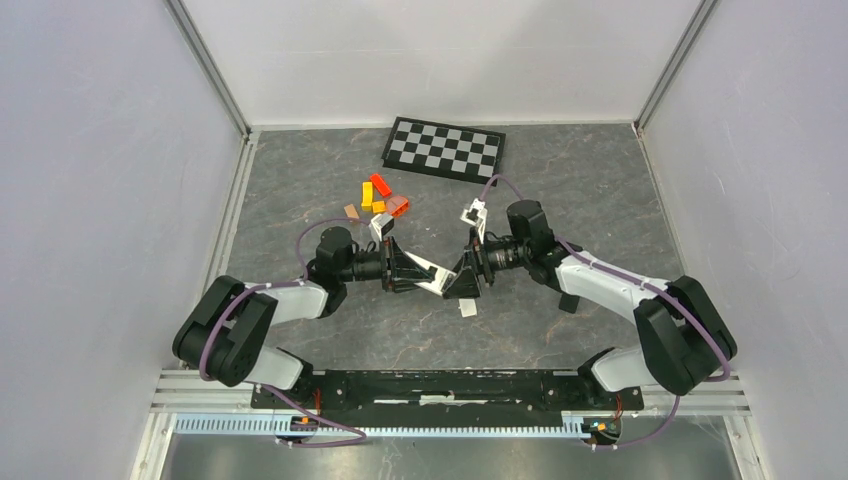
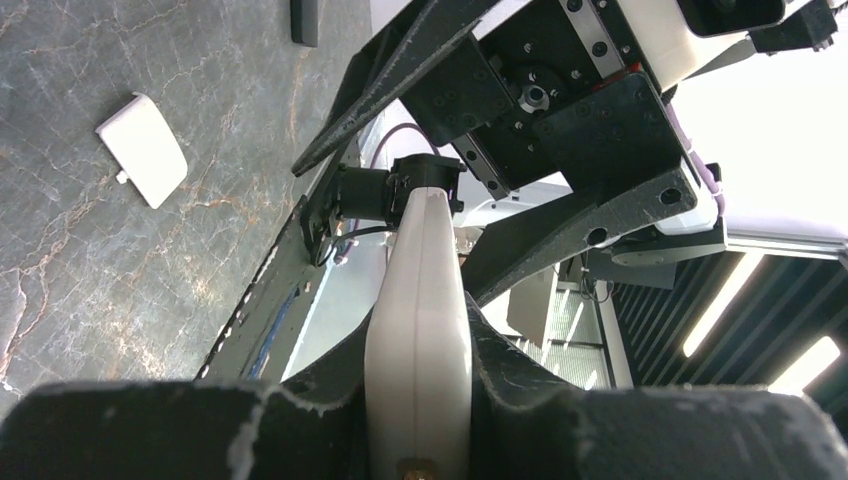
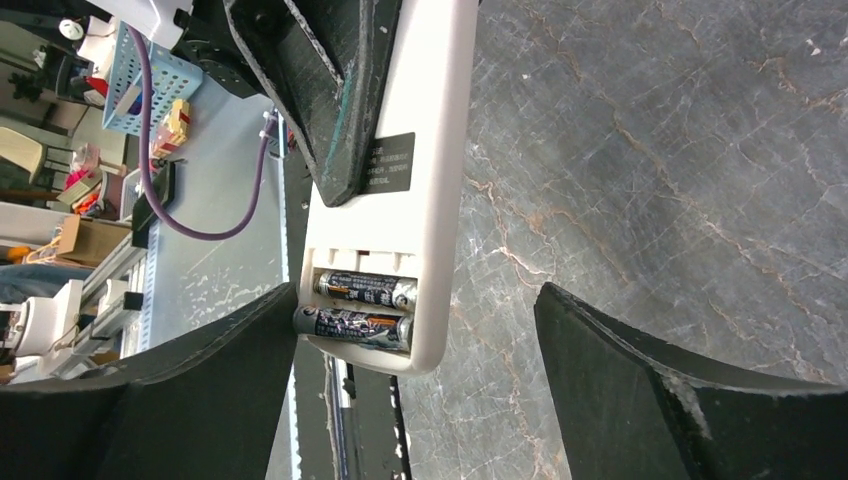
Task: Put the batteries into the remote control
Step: Load the battery into the remote control.
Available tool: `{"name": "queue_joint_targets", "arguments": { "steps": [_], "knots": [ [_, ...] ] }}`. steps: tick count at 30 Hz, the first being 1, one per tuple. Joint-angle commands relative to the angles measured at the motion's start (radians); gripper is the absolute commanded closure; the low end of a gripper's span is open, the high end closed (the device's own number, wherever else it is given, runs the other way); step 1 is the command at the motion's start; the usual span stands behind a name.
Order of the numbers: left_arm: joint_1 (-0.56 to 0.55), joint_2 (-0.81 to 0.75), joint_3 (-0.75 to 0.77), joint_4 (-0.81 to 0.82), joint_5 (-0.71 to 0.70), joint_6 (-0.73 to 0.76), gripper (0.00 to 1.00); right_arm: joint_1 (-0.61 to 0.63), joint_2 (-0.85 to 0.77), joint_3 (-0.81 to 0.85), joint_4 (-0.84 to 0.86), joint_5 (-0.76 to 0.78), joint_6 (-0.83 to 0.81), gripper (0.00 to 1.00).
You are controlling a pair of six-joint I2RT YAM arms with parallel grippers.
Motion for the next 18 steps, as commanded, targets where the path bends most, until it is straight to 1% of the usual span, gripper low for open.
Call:
{"name": "queue_joint_targets", "arguments": {
  "steps": [1,5,11,14,18],
  "knots": [
    [-0.001,-0.024,0.028,0.04,0.039,0.005,0.98,-0.007,-0.041,-0.033,0.096,-0.005,0.033,0.06],
    [0.001,-0.02,0.027,0.041,0.037,0.011,0.98,-0.007,-0.073,-0.054,0.152,-0.04,0.071,0.04],
    [0.001,-0.024,0.028,0.029,0.034,0.022,0.98,-0.008,-0.086,-0.066,0.211,-0.066,0.134,0.06],
    [0.0,-0.026,0.028,0.026,0.034,0.023,0.98,-0.007,-0.079,-0.067,0.228,-0.068,0.151,0.1],
    [0.0,-0.031,0.028,0.019,0.034,0.027,0.98,-0.007,-0.062,-0.067,0.236,-0.068,0.164,0.2]
  ]
}}
